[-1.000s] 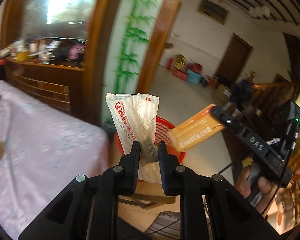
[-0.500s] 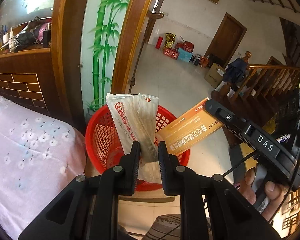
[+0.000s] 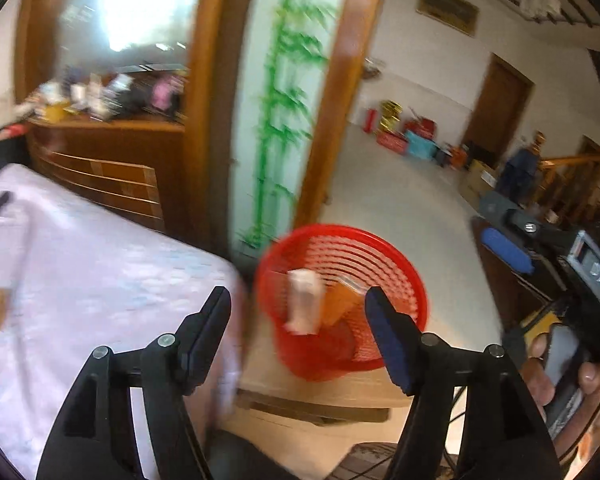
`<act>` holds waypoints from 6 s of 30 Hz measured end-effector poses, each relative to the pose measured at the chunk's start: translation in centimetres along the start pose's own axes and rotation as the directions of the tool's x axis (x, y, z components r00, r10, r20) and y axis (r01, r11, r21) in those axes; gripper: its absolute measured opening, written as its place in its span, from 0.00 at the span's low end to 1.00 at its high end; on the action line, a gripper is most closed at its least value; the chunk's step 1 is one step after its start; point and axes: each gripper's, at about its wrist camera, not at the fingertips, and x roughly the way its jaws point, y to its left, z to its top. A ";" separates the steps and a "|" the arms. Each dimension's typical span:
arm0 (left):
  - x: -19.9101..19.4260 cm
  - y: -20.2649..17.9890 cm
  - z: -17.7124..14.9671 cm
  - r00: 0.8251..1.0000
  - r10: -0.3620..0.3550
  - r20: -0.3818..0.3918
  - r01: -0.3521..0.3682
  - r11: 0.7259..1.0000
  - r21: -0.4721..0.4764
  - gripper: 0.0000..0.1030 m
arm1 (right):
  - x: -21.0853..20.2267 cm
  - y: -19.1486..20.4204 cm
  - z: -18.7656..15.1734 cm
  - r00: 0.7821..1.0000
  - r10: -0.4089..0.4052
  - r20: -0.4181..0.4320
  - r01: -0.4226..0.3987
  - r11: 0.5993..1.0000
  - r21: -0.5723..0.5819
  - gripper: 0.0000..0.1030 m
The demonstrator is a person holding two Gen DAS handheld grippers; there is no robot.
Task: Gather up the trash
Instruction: 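Move both tools back over the table, then grasp the teal wipes pack with left tool while right tool grasps red wrapper, then carry both items to the red wastebasket and drop them in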
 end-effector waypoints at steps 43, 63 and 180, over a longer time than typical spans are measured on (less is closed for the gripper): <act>-33.1 21.9 -18.7 0.660 0.752 0.015 -0.611 0.548 -0.571 0.79 | -5.2 32.4 -12.6 0.817 0.509 -0.273 -0.577 0.703 -0.415 0.93; -33.4 29.0 -23.2 0.629 0.762 -0.151 -0.651 0.411 -0.639 0.79 | 3.5 37.3 -19.3 0.699 0.482 -0.528 -0.689 0.651 -0.318 0.93; -20.2 0.4 -1.7 0.965 0.005 0.263 0.009 0.999 -0.048 0.28 | -12.8 11.8 -2.8 0.958 0.251 0.140 -0.224 0.957 -0.182 0.12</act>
